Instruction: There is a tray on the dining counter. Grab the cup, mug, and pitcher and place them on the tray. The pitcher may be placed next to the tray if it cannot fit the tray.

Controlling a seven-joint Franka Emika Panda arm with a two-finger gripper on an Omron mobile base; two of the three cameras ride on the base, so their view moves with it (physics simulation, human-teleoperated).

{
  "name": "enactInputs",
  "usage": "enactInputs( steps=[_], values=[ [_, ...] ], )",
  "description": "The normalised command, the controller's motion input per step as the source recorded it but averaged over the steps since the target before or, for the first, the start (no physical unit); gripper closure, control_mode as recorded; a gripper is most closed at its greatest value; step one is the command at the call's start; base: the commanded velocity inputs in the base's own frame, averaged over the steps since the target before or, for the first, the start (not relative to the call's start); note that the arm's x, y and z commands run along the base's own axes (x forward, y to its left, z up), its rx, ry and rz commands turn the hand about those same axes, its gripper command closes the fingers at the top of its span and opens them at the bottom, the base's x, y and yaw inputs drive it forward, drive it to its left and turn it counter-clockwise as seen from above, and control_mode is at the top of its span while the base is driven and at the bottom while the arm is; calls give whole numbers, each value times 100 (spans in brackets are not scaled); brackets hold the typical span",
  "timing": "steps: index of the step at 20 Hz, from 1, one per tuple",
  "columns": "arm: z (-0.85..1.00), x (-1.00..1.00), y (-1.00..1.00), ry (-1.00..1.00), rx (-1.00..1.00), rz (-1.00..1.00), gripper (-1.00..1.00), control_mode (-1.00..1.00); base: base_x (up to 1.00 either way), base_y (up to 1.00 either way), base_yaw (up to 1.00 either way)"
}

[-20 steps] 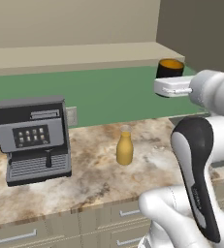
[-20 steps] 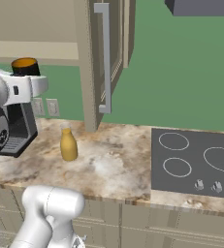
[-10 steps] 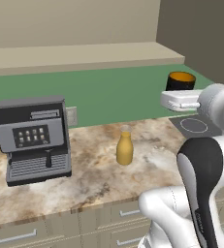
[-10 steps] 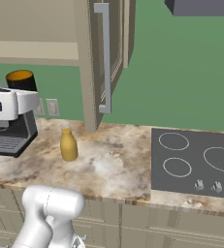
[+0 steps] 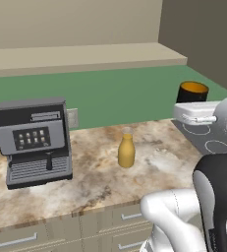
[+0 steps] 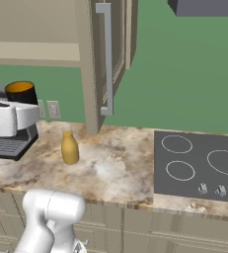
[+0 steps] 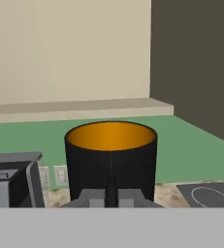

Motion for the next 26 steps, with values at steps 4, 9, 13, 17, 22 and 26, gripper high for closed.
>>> enactInputs(
  steps=[4,9,13,17,22,26],
  values=[
    [-9,-9,0,0,0,0,100,-100,0,0,0],
    [0,-1,0,0,0,0,100,100,-19,0,0],
    [0,0,0,0,0,0,100,100,-89,-6,-1],
    [0,0,0,0,0,0,100,100,-96,-8,-14],
    [0,0,0,0,0,0,100,100,-55,-2,-48],
    [0,0,0,0,0,0,100,100,-15,0,-72]
  ],
)
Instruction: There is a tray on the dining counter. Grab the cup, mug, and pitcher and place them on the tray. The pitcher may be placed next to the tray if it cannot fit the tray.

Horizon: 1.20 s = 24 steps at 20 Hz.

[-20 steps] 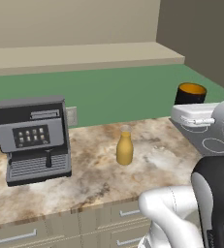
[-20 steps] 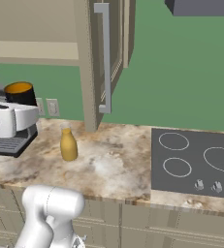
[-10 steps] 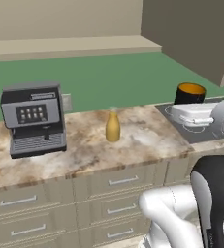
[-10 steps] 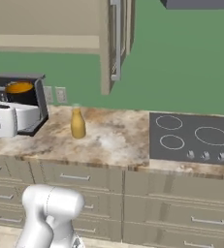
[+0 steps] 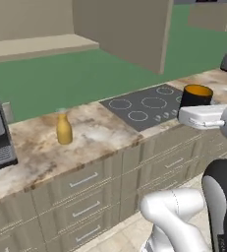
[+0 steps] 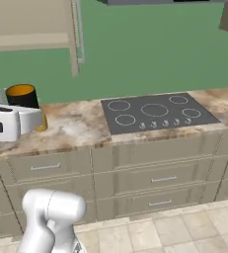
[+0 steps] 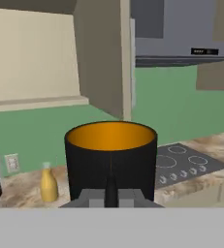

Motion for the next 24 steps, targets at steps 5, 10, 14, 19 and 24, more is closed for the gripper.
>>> enactInputs(
  steps=[5,10,14,19,24],
  values=[
    [0,0,0,0,0,0,100,100,-19,0,-83],
    [0,0,0,0,0,0,100,100,-19,0,-87],
    [0,0,0,0,0,0,100,100,-16,0,-83],
    [0,0,0,0,0,0,100,100,-2,3,-80],
    [0,0,0,0,0,0,100,100,18,28,-61]
  ],
)
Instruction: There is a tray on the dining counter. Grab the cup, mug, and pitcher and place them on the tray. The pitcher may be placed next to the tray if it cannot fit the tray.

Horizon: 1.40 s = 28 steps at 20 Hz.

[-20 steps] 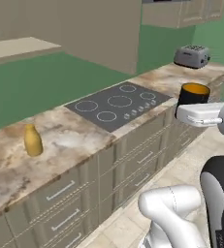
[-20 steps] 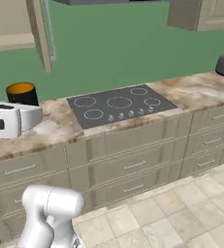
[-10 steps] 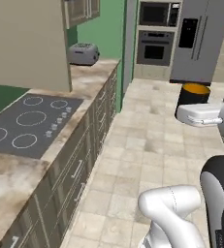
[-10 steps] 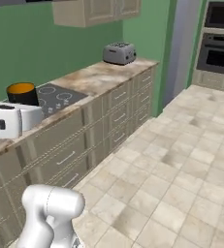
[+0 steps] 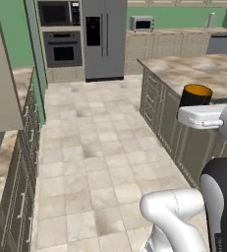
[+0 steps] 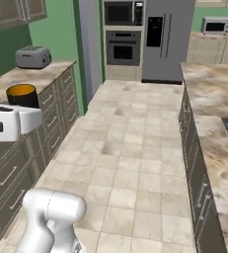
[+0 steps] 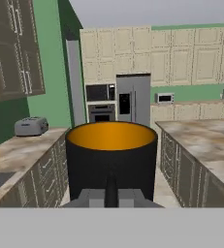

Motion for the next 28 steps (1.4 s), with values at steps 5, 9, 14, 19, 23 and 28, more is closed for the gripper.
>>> enactInputs(
  steps=[5,9,14,19,23,28],
  values=[
    [0,0,0,0,0,0,100,100,57,37,-35],
    [0,0,0,0,0,0,100,100,98,21,-16],
    [0,0,0,0,0,0,100,100,100,3,-11],
    [0,0,0,0,0,0,100,100,100,5,-9],
    [0,0,0,0,0,0,100,100,100,9,-8],
    [0,0,0,0,0,0,100,100,100,11,-8]
  ],
)
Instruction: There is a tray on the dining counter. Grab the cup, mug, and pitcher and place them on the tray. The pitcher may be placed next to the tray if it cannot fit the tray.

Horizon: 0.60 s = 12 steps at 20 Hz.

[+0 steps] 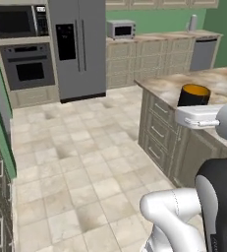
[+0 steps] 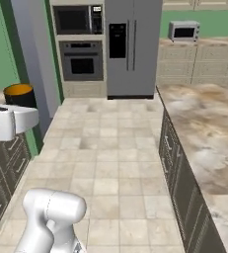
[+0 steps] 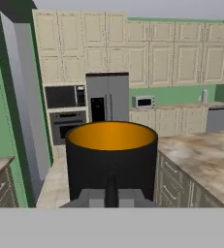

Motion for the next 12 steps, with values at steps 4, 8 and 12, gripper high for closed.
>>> enactInputs(
  steps=[4,8,12],
  values=[
    [0,0,0,0,0,0,100,100,100,14,-8],
    [0,0,0,0,0,0,100,100,100,23,-8],
    [0,0,0,0,0,0,100,100,100,24,-8]
  ],
)
